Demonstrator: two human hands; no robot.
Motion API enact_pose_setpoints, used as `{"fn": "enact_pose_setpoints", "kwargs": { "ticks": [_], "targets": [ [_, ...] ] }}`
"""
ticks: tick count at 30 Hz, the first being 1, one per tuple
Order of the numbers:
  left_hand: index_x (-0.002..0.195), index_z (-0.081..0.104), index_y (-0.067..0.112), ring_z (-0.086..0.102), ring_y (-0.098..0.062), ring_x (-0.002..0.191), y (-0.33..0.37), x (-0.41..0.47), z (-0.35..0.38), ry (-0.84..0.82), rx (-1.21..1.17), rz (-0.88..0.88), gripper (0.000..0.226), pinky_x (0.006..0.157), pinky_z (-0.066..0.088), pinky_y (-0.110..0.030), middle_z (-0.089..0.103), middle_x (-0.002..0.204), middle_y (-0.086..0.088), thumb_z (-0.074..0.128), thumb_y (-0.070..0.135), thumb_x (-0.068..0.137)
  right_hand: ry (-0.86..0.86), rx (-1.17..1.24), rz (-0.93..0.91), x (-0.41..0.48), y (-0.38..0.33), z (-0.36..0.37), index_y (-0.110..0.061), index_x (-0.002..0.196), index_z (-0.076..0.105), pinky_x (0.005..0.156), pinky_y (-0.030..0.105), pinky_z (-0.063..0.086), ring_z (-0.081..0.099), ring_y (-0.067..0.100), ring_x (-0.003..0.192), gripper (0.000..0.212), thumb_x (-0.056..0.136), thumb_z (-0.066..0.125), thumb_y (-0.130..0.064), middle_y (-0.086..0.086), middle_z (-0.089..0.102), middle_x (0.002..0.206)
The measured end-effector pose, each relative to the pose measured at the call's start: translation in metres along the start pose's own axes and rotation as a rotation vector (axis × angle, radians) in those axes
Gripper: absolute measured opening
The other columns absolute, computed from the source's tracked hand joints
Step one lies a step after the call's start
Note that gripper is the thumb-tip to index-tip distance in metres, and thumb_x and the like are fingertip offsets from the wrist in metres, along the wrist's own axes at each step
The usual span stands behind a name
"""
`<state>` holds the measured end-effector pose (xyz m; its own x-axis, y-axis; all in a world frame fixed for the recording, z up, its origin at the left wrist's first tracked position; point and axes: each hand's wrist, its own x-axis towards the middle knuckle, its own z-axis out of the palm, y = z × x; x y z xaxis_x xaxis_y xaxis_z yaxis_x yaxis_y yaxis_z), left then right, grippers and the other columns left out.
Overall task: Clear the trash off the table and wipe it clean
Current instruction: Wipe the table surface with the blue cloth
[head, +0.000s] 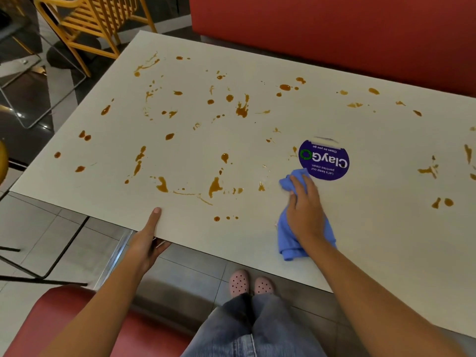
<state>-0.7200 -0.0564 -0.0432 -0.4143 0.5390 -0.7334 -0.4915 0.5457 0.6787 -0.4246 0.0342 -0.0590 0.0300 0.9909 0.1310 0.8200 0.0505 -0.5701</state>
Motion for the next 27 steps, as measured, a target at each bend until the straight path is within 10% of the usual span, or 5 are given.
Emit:
{"fn": "enact_pose_setpoints", "kwargs": {
  "ticks": [7,14,27],
  "targets": [
    [0.121,0.048,0.012,0.056,-0.024,0.106,0.001,0.001,0.0,0.022,0.005,-0.023,0.046,0.089,0.047,-0.039,0.06,0.11,-0.008,0.058,0.041,0.086,-0.145,0.085,-0.168,-0.022,-0.035,0.017,-0.013,0.129,0.053,0.084,0.032,0.049,0.042,0.025,0.127,0.041,0.091,0.037,-0.012,0.013,0.046,0.137],
    [0.119,0.049,0.013,0.057,-0.022,0.104,0.002,0.001,-0.001,0.009,0.0,-0.025,0.043,0.085,0.048,-0.037,0.062,0.104,-0.004,0.059,0.04,0.086,-0.33,0.099,-0.337,-0.031,0.02,-0.026,-0.013,0.124,0.058,0.112,0.013,0.015,0.041,0.011,0.125,0.041,0.091,0.035,-0.022,0.001,0.045,0.139],
    [0.113,0.052,0.01,0.062,-0.022,0.093,0.006,-0.003,-0.008,-0.058,0.075,-0.061,0.045,0.082,0.049,-0.037,0.064,0.103,-0.008,0.059,0.045,0.085,-0.072,0.011,-0.017,-0.03,-0.066,0.029,-0.008,0.123,0.057,0.08,0.038,0.054,0.051,0.036,0.117,0.036,0.09,0.043,-0.005,0.019,0.05,0.13]
  ]
}}
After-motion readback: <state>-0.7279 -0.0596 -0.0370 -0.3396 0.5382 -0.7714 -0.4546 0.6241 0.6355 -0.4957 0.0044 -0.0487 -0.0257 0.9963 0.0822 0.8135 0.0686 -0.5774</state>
